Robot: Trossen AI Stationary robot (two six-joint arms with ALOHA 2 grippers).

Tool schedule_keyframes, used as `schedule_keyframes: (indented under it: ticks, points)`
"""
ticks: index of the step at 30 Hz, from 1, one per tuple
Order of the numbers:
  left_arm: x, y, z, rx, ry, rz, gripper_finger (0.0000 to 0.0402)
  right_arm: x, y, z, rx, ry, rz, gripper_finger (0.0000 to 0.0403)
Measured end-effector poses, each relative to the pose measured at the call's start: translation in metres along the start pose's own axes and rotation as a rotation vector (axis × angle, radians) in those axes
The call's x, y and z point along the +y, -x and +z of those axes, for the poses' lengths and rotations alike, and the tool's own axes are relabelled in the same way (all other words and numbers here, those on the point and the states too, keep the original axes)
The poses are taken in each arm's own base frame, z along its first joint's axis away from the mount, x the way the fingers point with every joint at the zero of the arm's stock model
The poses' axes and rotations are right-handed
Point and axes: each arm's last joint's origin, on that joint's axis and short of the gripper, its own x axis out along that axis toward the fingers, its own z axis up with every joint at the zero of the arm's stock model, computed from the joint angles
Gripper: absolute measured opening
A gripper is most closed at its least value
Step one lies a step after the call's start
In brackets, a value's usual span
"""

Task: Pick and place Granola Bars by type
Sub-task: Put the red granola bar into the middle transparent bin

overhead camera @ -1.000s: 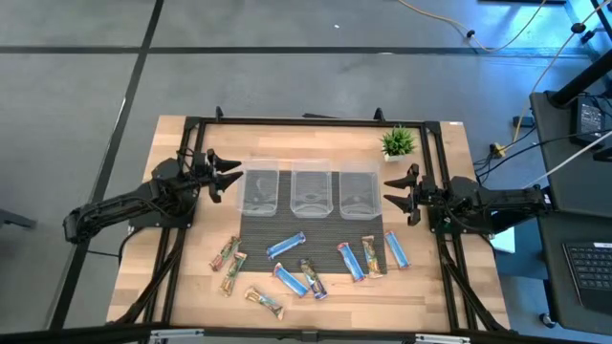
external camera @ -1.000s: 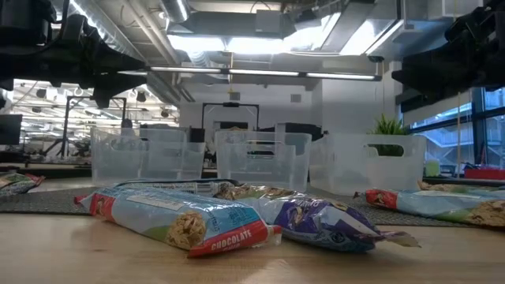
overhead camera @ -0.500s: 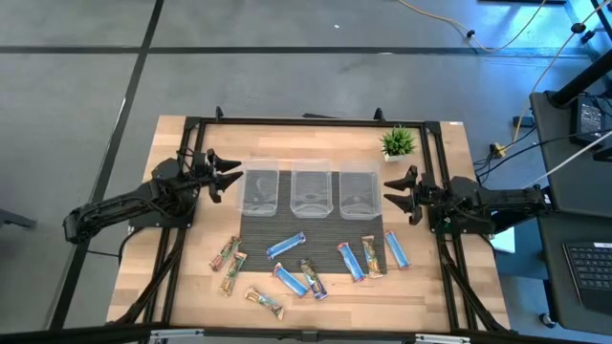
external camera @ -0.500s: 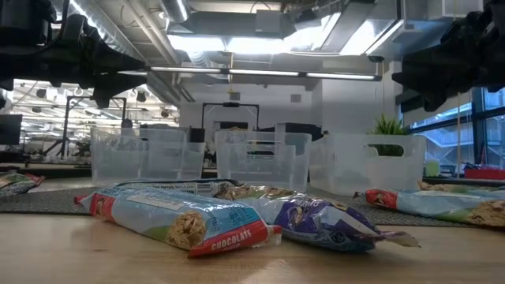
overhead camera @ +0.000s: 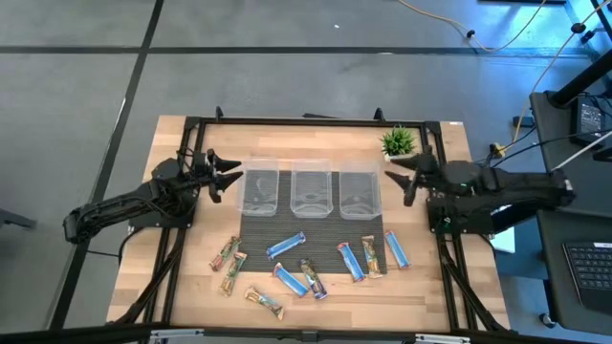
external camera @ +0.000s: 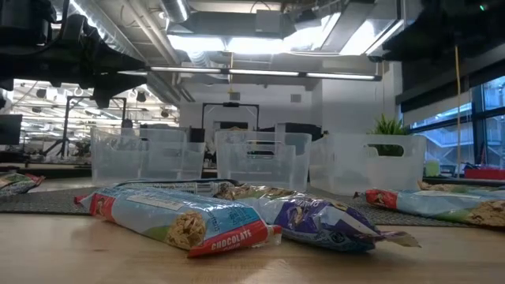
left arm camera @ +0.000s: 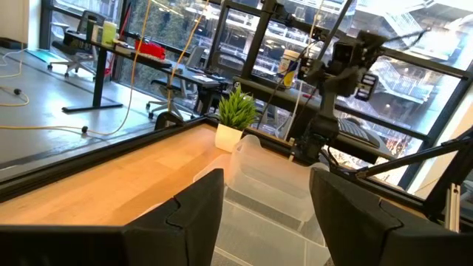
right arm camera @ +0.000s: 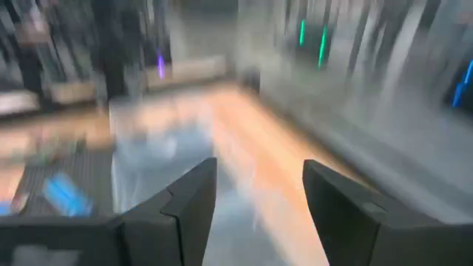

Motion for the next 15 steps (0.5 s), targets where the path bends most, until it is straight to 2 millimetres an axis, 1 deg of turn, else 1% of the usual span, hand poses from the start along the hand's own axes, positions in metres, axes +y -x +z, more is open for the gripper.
schedule_keyframes:
  ticks: [4,7,9,11,15]
  points:
    - [0.000,0.000,0.000,0.000,0.000,0.000,0.0195,0.016,-0.010,0.024,0.366,-0.128,0.011,0.0204]
    - [0.000,0.000,0.000,-0.001,0.002,0.003,0.0196,0.031,-0.016,0.035,0.646,-0.220,0.007,0.0204]
    - [0.000,0.000,0.000,-0.001,0.017,0.003,0.0194,0.043,-0.016,0.039,0.802,-0.270,-0.016,0.0204]
    - [0.000,0.000,0.000,-0.002,0.027,0.003,0.0194,0.054,-0.015,0.038,0.910,-0.299,-0.067,0.0204]
    - [0.000,0.000,0.000,-0.002,0.027,0.007,0.0196,0.079,-0.013,0.025,0.988,-0.351,-0.135,0.0204]
